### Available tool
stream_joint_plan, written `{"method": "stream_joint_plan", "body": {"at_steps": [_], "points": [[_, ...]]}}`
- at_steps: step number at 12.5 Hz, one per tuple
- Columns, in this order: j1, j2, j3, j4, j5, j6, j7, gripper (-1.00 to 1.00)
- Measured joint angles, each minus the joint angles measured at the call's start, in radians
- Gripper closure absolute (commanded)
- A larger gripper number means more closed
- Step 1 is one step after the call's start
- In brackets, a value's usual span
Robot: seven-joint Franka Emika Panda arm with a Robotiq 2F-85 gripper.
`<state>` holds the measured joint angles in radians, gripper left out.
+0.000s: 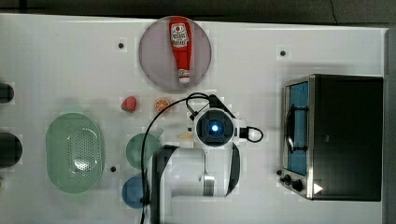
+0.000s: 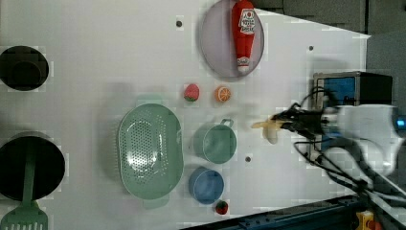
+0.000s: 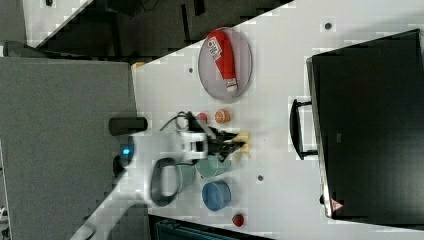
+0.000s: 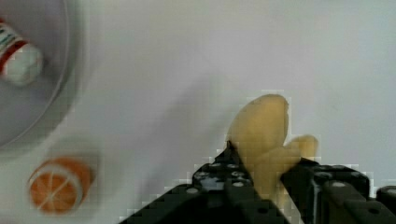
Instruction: Pick banana from table and place on oven.
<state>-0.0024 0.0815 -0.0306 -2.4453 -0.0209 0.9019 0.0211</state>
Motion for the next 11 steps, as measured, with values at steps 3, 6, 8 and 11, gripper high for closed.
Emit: {"method": "stream_joint_plan", "body": {"at_steps": [3,6,8,11], "points": [[0.001,-0.215,-0.005,0.121,0.0,-0.343,0.002,0.43],[-0.009,-0.34,-0.019,0.344,0.011,-0.558,-0.001,0.43],[-0.009,-0.381,-0.063,0.441,0.015,-0.633,-0.005,0.43],[-0.01,-0.336,-0.162,0.543,-0.03,-0.655,-0.076,0.43]]}}
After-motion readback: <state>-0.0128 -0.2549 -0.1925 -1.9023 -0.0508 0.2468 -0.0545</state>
